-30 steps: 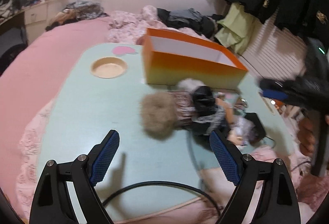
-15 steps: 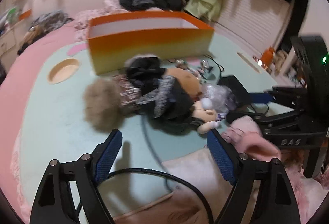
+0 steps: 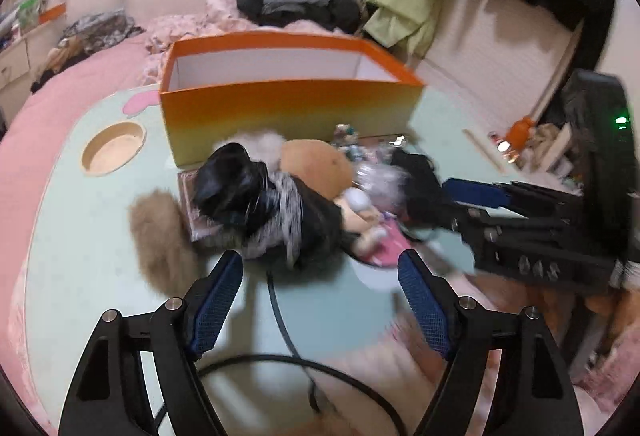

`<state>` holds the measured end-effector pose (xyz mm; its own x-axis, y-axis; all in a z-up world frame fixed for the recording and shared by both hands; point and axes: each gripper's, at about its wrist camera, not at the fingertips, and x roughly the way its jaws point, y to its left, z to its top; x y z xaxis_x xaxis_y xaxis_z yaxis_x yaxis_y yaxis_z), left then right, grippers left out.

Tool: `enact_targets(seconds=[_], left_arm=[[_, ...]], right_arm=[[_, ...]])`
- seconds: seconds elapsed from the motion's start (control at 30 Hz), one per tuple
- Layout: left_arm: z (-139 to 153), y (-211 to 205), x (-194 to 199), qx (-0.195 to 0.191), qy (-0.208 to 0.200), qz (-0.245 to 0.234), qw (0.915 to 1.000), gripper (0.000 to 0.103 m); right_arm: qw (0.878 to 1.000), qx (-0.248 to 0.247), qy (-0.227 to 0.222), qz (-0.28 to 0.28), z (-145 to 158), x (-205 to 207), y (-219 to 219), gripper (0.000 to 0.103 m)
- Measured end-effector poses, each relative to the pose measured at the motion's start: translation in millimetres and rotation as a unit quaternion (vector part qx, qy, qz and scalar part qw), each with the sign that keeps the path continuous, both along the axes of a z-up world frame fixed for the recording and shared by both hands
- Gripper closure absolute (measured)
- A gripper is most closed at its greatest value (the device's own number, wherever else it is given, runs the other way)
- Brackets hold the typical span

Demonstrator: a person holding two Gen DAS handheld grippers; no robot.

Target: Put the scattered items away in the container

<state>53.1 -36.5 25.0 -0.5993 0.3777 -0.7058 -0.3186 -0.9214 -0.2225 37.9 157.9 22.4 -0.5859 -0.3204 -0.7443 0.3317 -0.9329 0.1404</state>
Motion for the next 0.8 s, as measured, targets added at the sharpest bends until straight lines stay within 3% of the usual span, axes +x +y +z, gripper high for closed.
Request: enact_targets(seconds=[0.13, 0.27, 0.4, 0.47, 0.5, 0.53, 0.6, 0.7, 0.8], left_arm=[[1.8, -14.9, 23.2, -0.029, -0.001, 0.069, 0.9972, 0.023], [-3.1, -19.2, 20.4, -0.046, 0.002, 0.120, 0.9918, 0.023], [-17.4, -18.7, 12.1, -0.073, -0.022, 0.137, 0.9876, 0.023], [-23.6, -19.9, 8.5, -0.075, -0.034, 0.136, 0.9872, 0.016], [-25.5, -20.3, 6.9, -0.079, -0.038, 0.136, 0.9868, 0.006], [-28.1, -19.3, 4.5, -0.085, -0.043, 0.133, 0.9866, 0.000], [-32.1, -12.1, 1.1, -0.114, -0.045, 0.122, 0.9850, 0.000], [-33.7, -11.1, 0.5, -0.110, -0.044, 0.117, 0.9860, 0.000], [-33.1, -11.5, 1.3, -0.110, -0.042, 0.118, 0.9860, 0.000]], right_arm=[[1.000, 0.008, 0.015, -0.015, 3.0, 23.0, 5.8, 0.040], [0.999, 0.037, 0.013, -0.026, -7.0, 31.0, -0.7, 0.041], [0.998, 0.060, -0.002, -0.015, -18.5, 28.2, -11.2, 0.040], [0.998, 0.069, 0.002, -0.014, -18.5, 31.7, -11.5, 0.040], [0.997, 0.070, 0.003, -0.014, -18.7, 32.6, -10.7, 0.040], [0.997, 0.073, 0.003, -0.014, -19.2, 32.5, -10.8, 0.033], [0.996, 0.091, -0.001, -0.017, -22.8, 31.6, -12.5, 0.018], [0.995, 0.096, -0.003, -0.017, -25.7, 29.8, -11.2, 0.012], [0.995, 0.098, -0.008, -0.021, -29.0, 26.5, -8.4, 0.000]])
